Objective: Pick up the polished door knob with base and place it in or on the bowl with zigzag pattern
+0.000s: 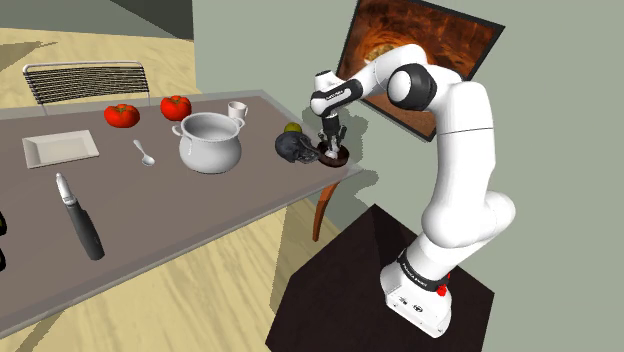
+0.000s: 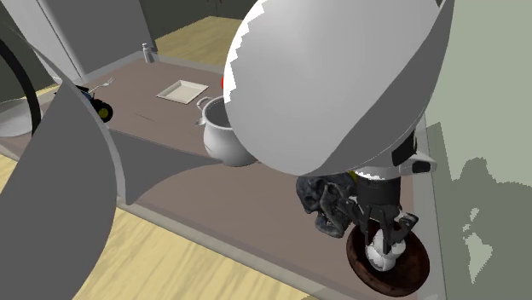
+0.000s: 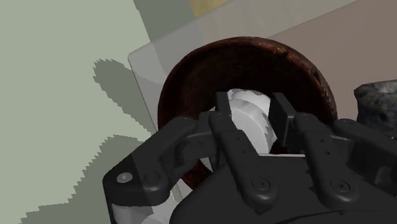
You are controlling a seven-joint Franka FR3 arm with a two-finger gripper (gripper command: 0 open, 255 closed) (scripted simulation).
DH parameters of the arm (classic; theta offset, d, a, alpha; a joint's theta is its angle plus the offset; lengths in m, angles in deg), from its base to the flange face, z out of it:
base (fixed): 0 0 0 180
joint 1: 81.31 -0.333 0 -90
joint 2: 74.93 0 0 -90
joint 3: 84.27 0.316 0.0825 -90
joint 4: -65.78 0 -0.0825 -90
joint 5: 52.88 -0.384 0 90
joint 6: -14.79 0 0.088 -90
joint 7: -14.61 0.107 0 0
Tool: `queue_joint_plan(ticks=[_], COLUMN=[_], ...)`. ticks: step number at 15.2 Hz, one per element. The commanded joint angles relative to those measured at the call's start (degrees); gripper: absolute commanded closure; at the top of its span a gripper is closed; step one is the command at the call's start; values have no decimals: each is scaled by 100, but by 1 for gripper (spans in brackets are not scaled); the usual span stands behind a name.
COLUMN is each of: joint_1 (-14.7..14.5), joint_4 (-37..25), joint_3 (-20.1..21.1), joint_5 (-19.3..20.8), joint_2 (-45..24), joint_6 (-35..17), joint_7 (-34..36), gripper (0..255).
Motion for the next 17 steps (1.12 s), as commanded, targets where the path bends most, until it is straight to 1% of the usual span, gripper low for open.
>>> queue_joint_plan(ticks=[1,8,11,12,13,14,15,16,17], joint_1=[0,1,0,-1,-1,568,1222,1942,2230], joint_4=[3,3,3,6,6,467,786,959,983], joint_3=[2,3,12,11,11,270,638,1115,1334], joint_5=[-3,-1,-19,-13,-13,-489,-1083,-1794,-2030], joint_2=[-5,-5,139,108,108,370,485,453,403], joint_6=[-2,-3,134,90,90,-777,-1517,-2090,-2241], joint_7=[0,0,-52,-37,-37,-632,-1389,-2302,-2629], gripper=[255,255,255,255,0,0,0,0,0])
